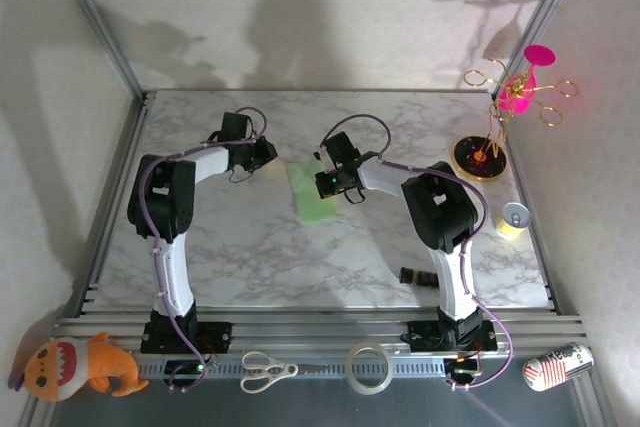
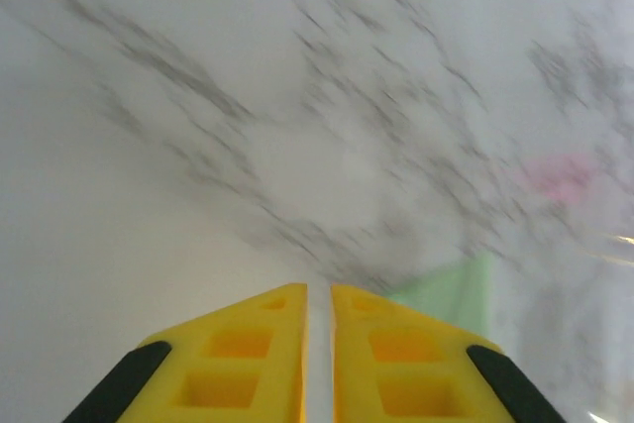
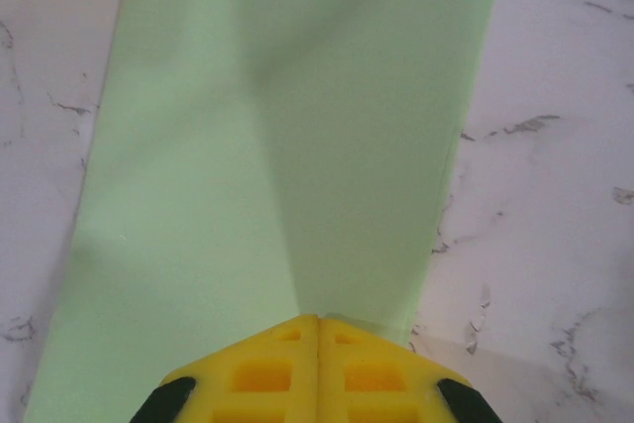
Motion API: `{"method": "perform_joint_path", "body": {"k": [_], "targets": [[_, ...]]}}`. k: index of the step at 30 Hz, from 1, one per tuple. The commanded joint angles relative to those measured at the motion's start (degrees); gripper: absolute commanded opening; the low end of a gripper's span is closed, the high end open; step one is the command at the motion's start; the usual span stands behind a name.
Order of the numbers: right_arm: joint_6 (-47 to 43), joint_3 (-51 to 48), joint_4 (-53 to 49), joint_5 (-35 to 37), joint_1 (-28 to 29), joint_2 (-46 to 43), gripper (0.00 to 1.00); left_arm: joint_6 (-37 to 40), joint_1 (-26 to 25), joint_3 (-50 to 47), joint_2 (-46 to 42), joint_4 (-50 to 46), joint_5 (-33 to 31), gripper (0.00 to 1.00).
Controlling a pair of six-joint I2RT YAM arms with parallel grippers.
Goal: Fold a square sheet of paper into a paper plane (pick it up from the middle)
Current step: Fold the square sheet of paper in half at the center of the table.
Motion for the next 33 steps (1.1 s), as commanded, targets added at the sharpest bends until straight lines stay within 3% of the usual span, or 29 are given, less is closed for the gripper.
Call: {"method": "perform_joint_path", "body": {"k": [1,5,13,22,33], "targets": [[0.4,0.3,-9.8,-4.0,-1.4,1.6,0.05,-4.1,-3.3,-3.5,-2.5,5.4,5.3,0.14],[6.3,2.3,-4.7,-11.5,-1.4,-2.4,0.1,-5.2,-5.4,-4.7,-1.4,6.7,5.8,0.13],[15.5,-1.1,0.2,-11.5,0.4,-7.4,0.12,-5.4,-6.1,-4.1,1.4,7.0,6.0,0.11],[27.8,-4.2,8.4,-13.9,4.1,-5.6,0.03,-3.9,-6.0,-2.8,2.8,3.9,2.4,0.08],[29.2,0.4,6.3,-14.5,6.6,1.9,0.01,-3.7,-6.0,-3.4,3.5,3.8,1.8,0.08]]}}
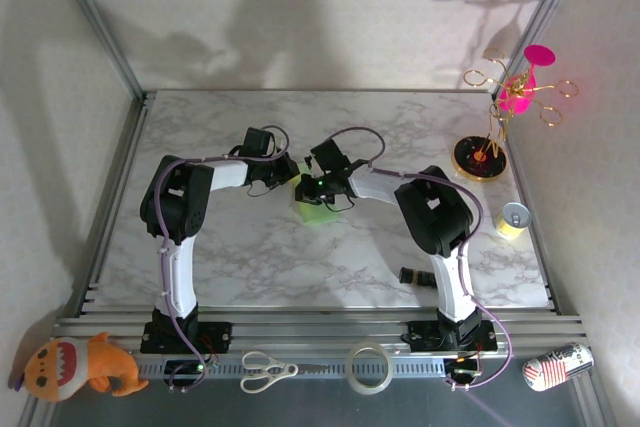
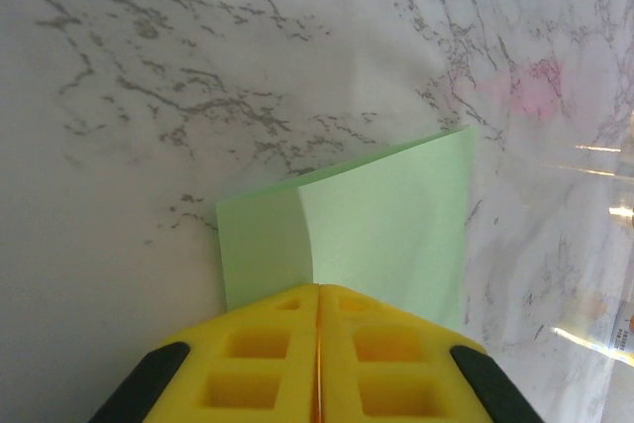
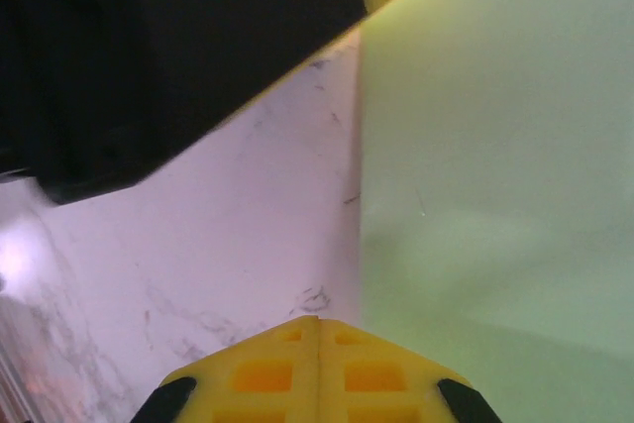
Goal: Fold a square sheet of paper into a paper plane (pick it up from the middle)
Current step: Fold the square sheet of paper in half at the center of the table.
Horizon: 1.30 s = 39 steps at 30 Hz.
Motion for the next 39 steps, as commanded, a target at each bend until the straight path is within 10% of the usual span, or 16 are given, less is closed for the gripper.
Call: {"method": "perform_joint_path", "body": {"k": [1,25,39], "targets": [[1.1,2.1,-1.1,-1.1,1.6,2.0,0.01,1.0,0.2,0.5,1.3,-1.3,-2.2,0.08],[-0.3,-11.8,-6.3,-4.7,4.6,-7.0,0.02,4.5,1.6,0.7,2.4,-4.1,-4.5,0.1],[-3.2,-8.7,-1.1,13.3,-2.6,-12.5,0.2,-0.4,3.1,2.2,-10.5,-4.2,-7.6,0.37]]}}
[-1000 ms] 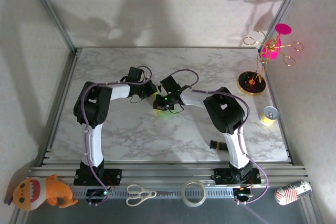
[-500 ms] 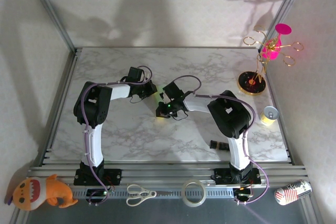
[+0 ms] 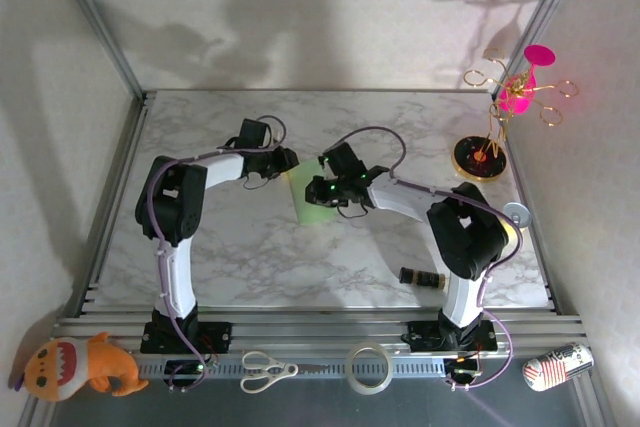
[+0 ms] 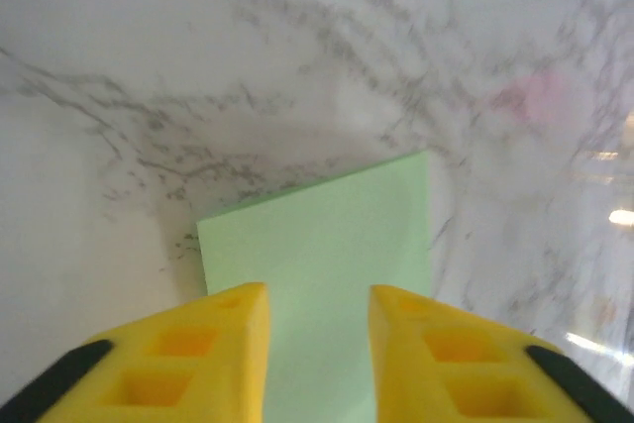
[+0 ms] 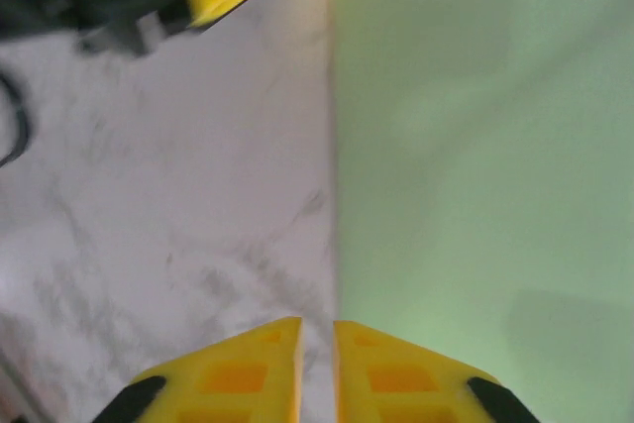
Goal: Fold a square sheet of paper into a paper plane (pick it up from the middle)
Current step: Fold the square sheet of paper in half at the center of the table, then move the paper to the center of the table.
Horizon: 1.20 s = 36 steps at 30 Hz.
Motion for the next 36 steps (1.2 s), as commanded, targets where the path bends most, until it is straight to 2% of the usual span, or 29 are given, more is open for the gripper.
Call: {"method": "perform_joint_path", "body": {"k": [1,5,9,13,17,21,25,30,36], "targets": [[-4.1,3.4,-0.8,5.0,-1.9,4.0,0.22,-4.8,1.9,-2.4,-8.5,1.5,-6.0,0.39],[-7.6,11.3,-3.3,4.0,-1.9,11.1,0.24,-8.2,3.2,-8.8,-14.7,3.9,-9.2,0.49],[-7.6,16.8,-4.5,3.7,-1.9,16.5,0.27,-10.1,3.3,-13.5,-18.9,4.9,-9.7,0.55],[-4.3,19.2,-6.2,4.8,-1.9,19.3,0.3,-12.2,3.0,-17.1,-20.9,6.7,-8.2,0.58],[2.1,18.0,-9.0,8.9,-1.9,19.8,0.31,-12.5,1.8,-18.1,-20.4,6.6,-7.0,0.6],[7.9,12.7,-9.9,11.6,-2.0,17.2,0.31,-13.0,0.0,-18.0,-18.1,7.7,-3.6,0.6],[5.3,9.3,-5.9,8.9,-2.2,13.2,0.32,-13.9,-2.5,-16.9,-15.2,10.1,0.2,0.6],[3.3,7.4,-1.8,4.7,-3.9,5.8,0.42,-15.0,-4.9,-13.1,-10.9,11.9,1.2,0.55],[10.0,-6.3,3.0,3.0,-7.7,-5.5,0.52,-15.6,-6.9,-9.3,-6.1,12.5,1.3,0.48]]}}
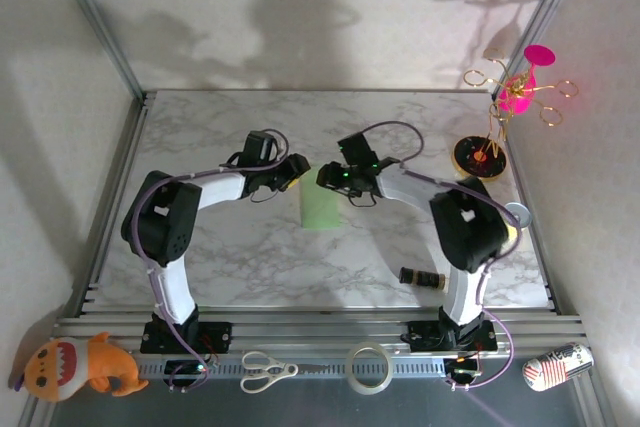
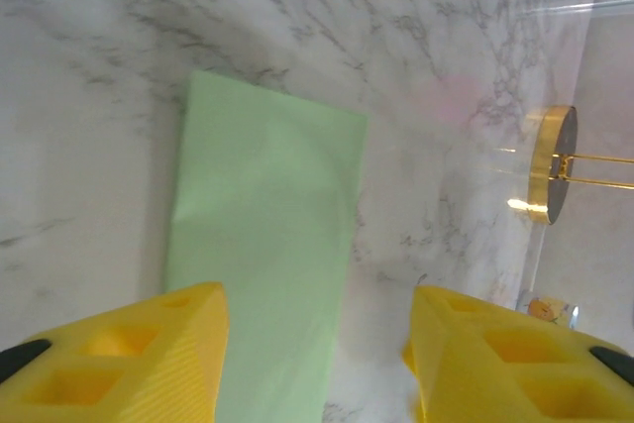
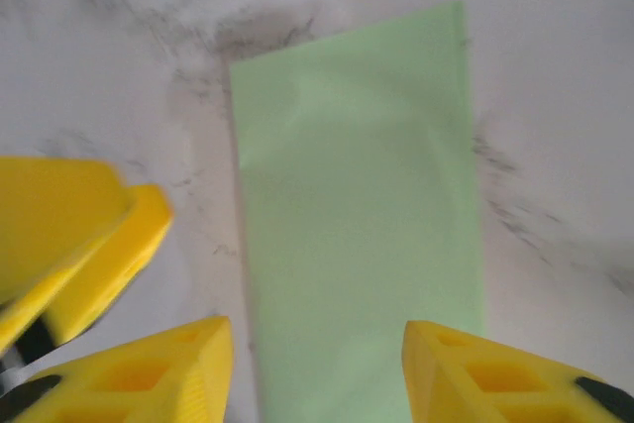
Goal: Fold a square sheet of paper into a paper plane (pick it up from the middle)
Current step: Move the paper to the center of the table, then fold the triangle a second time at the center of the table.
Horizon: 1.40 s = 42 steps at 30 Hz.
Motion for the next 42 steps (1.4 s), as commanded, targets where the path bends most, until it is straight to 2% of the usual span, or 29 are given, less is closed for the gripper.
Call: {"method": "perform_joint_path", "body": {"k": [1,5,14,20,34,42], "targets": [[4.4,-6.7,3.2,-1.9,-2.3,-5.1,0.53,-0.6,-1.0,3.2,2.7,1.7,1.3,0.47],[6.7,-11.2,4.0,-4.1,-2.7,-8.2,0.56,-0.4,-1.7,5.5,5.7,0.5,0.5,0.41],[9.8,-15.0,3.3,-11.2,-1.6,-8.0,0.56,-1.6,-1.7,4.4,8.3,1.1,-2.9,0.35],[8.4,-14.0,1.6,-12.6,0.0,-5.6,0.54,-1.4,-1.7,2.9,8.6,-0.3,-5.5,0.35],[6.7,-12.9,1.5,-13.7,0.6,-2.5,0.5,-0.8,-1.7,2.0,8.9,-0.7,-5.6,0.33],[6.7,-13.1,5.1,-16.9,0.6,-1.6,0.44,-0.7,-1.7,1.9,8.9,-0.7,-5.5,0.33]]}}
